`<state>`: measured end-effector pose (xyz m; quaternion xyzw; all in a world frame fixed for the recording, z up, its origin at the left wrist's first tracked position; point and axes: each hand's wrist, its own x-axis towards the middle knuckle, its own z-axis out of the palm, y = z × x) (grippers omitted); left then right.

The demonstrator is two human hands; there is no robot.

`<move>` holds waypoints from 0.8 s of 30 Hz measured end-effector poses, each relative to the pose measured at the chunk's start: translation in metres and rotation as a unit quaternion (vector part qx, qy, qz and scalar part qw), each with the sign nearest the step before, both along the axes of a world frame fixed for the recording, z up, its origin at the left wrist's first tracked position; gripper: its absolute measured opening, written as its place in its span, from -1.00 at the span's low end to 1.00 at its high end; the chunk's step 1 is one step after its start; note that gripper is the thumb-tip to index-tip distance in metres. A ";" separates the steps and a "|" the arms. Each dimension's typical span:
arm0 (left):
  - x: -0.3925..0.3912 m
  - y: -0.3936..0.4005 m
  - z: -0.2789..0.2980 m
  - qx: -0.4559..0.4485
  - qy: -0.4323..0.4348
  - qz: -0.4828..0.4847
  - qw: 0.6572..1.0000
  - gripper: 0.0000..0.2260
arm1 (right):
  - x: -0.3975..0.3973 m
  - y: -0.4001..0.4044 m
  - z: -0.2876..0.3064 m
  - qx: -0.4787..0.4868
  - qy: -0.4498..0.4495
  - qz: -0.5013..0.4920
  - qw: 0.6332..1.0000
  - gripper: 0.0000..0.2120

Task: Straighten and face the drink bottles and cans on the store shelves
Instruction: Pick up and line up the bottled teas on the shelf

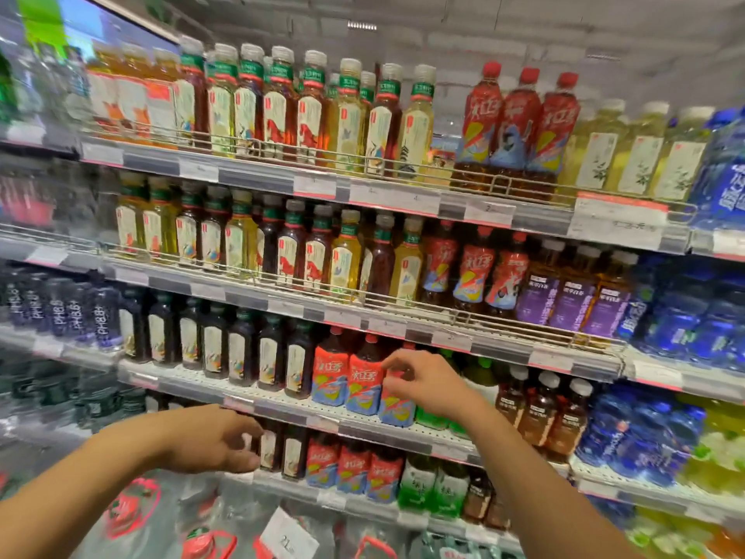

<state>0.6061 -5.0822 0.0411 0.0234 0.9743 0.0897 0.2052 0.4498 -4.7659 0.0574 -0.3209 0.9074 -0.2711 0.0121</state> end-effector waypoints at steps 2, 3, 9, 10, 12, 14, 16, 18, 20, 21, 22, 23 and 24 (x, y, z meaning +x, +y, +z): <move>-0.004 -0.011 0.008 0.006 0.003 -0.012 1.000 -0.42 | 0.001 -0.003 0.011 0.005 0.002 -0.010 1.000 -0.70; -0.008 -0.014 0.012 0.015 0.008 -0.016 1.000 -0.42 | -0.001 -0.004 0.015 0.009 0.005 -0.020 1.000 -0.69; -0.050 -0.003 0.035 0.028 0.129 -0.050 0.990 -0.44 | -0.036 0.004 0.058 -0.022 0.077 -0.119 0.990 -0.65; -0.060 0.001 0.036 0.031 0.147 -0.052 0.987 -0.42 | -0.045 0.006 0.067 -0.034 0.093 -0.137 0.986 -0.62; -0.082 0.009 0.035 0.054 0.178 -0.054 0.981 -0.36 | -0.070 0.012 0.084 -0.058 0.134 -0.183 0.972 -0.59; -0.107 0.014 0.033 0.091 0.205 -0.047 0.973 -0.30 | -0.095 0.017 0.100 -0.082 0.167 -0.224 0.957 -0.53; -0.131 0.019 0.032 0.096 0.232 -0.038 0.967 -0.26 | -0.120 0.019 0.112 -0.088 0.178 -0.250 0.948 -0.45; -0.154 0.025 0.031 0.087 0.263 -0.034 0.960 -0.26 | -0.144 0.018 0.120 -0.073 0.186 -0.266 0.943 -0.43; -0.176 0.030 0.027 0.078 0.274 -0.031 0.958 -0.27 | -0.163 0.012 0.125 -0.052 0.187 -0.278 0.941 -0.48; -0.185 0.033 0.024 0.070 0.269 -0.028 0.960 -0.26 | -0.171 0.008 0.127 -0.046 0.180 -0.281 0.941 -0.53; -0.194 0.034 0.020 0.059 0.262 -0.025 0.963 -0.26 | -0.177 0.003 0.128 -0.041 0.173 -0.282 0.943 -0.57; -0.203 0.036 0.015 0.046 0.259 -0.024 0.965 -0.26 | -0.185 -0.002 0.127 -0.036 0.166 -0.282 0.944 -0.59; -0.210 0.037 0.010 0.031 0.258 -0.025 0.965 -0.26 | -0.192 -0.007 0.127 -0.030 0.159 -0.282 0.946 -0.59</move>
